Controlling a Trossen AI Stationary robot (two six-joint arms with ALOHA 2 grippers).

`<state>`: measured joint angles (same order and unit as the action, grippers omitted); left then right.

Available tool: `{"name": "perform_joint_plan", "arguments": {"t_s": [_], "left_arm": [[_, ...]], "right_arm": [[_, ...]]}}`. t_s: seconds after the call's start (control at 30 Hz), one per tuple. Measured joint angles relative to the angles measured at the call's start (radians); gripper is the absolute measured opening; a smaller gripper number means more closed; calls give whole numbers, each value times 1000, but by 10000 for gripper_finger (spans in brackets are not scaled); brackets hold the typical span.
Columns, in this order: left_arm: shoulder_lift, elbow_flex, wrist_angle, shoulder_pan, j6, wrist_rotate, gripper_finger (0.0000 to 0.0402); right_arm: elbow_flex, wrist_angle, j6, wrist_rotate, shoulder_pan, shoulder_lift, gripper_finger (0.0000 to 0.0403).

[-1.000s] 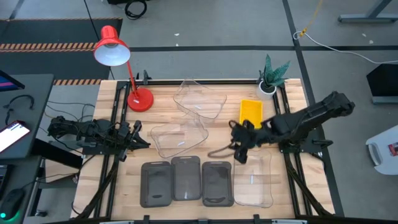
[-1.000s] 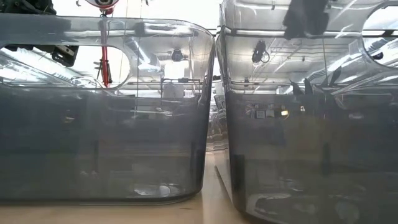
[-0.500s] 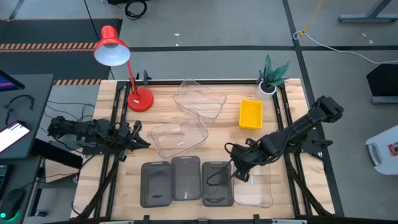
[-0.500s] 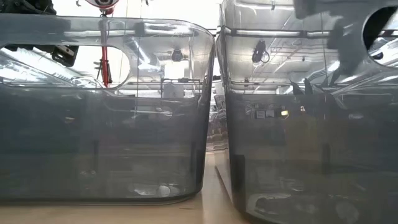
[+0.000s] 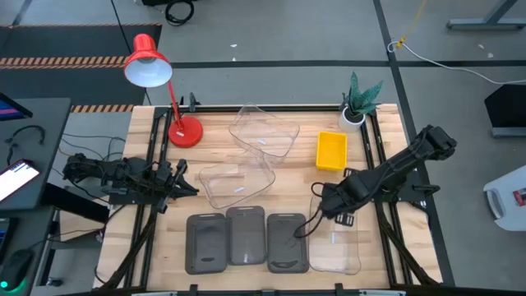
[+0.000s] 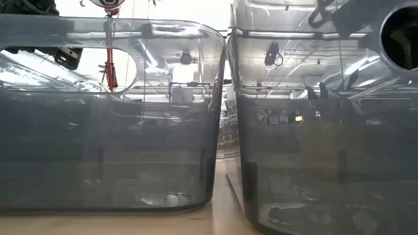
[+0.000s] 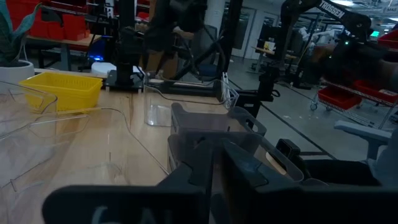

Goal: Stack baskets by color
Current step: Stack the bottom transparent bin on the middle left transparent bin

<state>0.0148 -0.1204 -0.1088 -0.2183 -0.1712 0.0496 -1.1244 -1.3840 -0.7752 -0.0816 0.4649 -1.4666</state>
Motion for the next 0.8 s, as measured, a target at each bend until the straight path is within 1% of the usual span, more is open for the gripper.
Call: {"name": "perform_joint_plan", "arguments": {"t_s": [0.23, 0.37, 0.43, 0.53, 0.6, 0.8], "left_arm": [[0, 0, 0, 0, 0, 0, 34], [0, 0, 0, 0, 0, 0, 38], [0, 0, 0, 0, 0, 0, 39], [0, 0, 0, 0, 0, 0, 35], [0, 0, 0, 0, 0, 0, 32], [0, 0, 0, 0, 0, 0, 29]], "right_arm": [[0, -3, 193, -3, -75, 0, 159], [22, 31, 262, 8, -136, 1, 149], [42, 71, 289, 28, -165, 2, 142], [76, 155, 327, 89, -205, 4, 133], [97, 181, 346, 126, -231, 5, 127], [154, 237, 388, 194, -297, 5, 115]]}}
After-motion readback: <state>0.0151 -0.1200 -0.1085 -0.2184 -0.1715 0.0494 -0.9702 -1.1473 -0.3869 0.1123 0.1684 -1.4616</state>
